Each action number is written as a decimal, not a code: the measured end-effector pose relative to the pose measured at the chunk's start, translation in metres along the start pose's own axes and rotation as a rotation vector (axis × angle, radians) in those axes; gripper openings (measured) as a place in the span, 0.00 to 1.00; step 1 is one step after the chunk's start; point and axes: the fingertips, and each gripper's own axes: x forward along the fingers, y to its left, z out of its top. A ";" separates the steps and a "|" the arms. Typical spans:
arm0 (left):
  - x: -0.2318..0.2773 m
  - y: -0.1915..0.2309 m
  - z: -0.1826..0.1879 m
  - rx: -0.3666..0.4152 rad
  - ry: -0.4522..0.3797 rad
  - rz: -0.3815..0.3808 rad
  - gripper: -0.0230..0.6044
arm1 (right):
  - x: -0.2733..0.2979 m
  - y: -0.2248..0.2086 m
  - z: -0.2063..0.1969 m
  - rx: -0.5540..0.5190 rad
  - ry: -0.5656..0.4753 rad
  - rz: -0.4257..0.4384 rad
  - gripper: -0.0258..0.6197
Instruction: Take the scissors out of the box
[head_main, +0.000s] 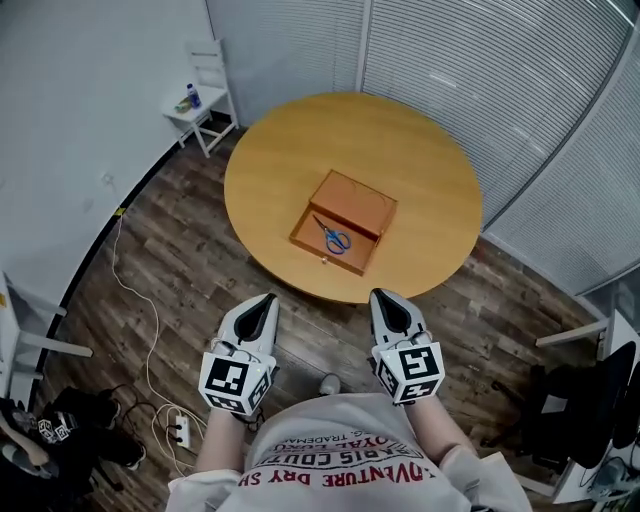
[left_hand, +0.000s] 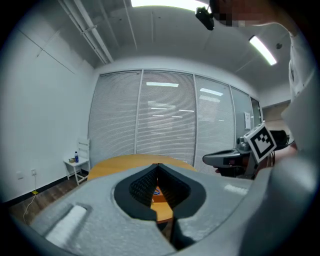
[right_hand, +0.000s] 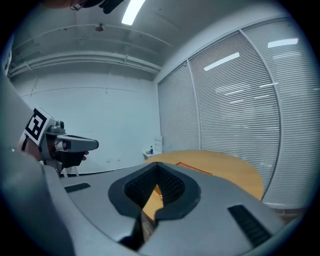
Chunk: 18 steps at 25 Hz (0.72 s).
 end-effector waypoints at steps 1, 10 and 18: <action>0.007 0.004 0.001 0.001 0.003 -0.002 0.05 | 0.008 -0.004 0.000 -0.001 0.008 -0.002 0.05; 0.065 0.035 0.006 -0.004 0.022 -0.061 0.05 | 0.063 -0.030 -0.011 0.024 0.091 -0.030 0.05; 0.143 0.087 0.022 0.017 0.026 -0.184 0.05 | 0.125 -0.057 -0.003 0.024 0.128 -0.114 0.05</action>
